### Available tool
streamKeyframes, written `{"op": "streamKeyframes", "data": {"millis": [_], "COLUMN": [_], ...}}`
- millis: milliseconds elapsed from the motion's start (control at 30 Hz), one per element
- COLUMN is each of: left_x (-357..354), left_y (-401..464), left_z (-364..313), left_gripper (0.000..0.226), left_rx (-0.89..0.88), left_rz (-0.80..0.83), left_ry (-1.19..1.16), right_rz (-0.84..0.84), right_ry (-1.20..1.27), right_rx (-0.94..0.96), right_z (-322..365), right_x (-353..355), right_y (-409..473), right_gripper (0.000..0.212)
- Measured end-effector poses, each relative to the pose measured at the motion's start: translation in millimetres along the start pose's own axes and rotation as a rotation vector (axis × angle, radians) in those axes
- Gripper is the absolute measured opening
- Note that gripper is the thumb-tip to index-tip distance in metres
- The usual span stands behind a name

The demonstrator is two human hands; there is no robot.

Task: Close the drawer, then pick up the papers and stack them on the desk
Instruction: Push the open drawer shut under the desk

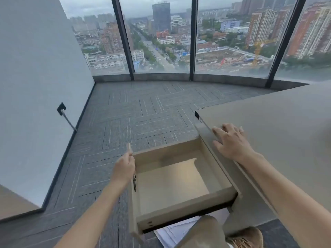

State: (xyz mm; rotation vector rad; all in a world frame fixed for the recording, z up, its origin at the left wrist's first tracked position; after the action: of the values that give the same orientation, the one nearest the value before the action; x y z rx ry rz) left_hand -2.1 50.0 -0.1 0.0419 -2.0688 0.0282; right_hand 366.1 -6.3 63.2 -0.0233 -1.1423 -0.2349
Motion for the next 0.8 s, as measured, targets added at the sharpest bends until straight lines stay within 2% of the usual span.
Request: {"op": "streamKeyframes", "data": {"millis": [167, 267, 567, 800], "left_x": [-18, -31, -61, -84], "left_y": [8, 4, -9, -9], "left_z": [43, 51, 40, -4], "left_gripper": [0.043, 0.039, 0.037, 0.034], "left_rx": [0.328, 0.428, 0.405, 0.364], "left_rz": [0.072, 0.133, 0.254, 0.295], "left_ry": [-0.275, -0.417, -0.720, -0.799], "right_rz": [-0.038, -0.055, -0.062, -0.055], "right_ry": [0.010, 0.021, 0.062, 0.106], "right_rx": [0.005, 0.010, 0.024, 0.027], "right_z": [-2, -3, -4, -5], "right_x": [-2, 0, -1, 2], "right_y": [1, 1, 1, -2], "right_gripper": [0.056, 0.055, 0.056, 0.055]}}
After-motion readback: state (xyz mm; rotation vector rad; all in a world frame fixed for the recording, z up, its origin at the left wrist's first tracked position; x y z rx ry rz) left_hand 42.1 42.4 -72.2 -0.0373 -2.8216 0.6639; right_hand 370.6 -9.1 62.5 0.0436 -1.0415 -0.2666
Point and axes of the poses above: each hand's wrist, its own y-axis towards the middle knuckle, its own x-axis out of the back of the hand, z = x × y, the point moved 5 cm from there along y, towards the middle knuckle, and after that the axes turned 14 degrees about y, right-handed, at the moved point
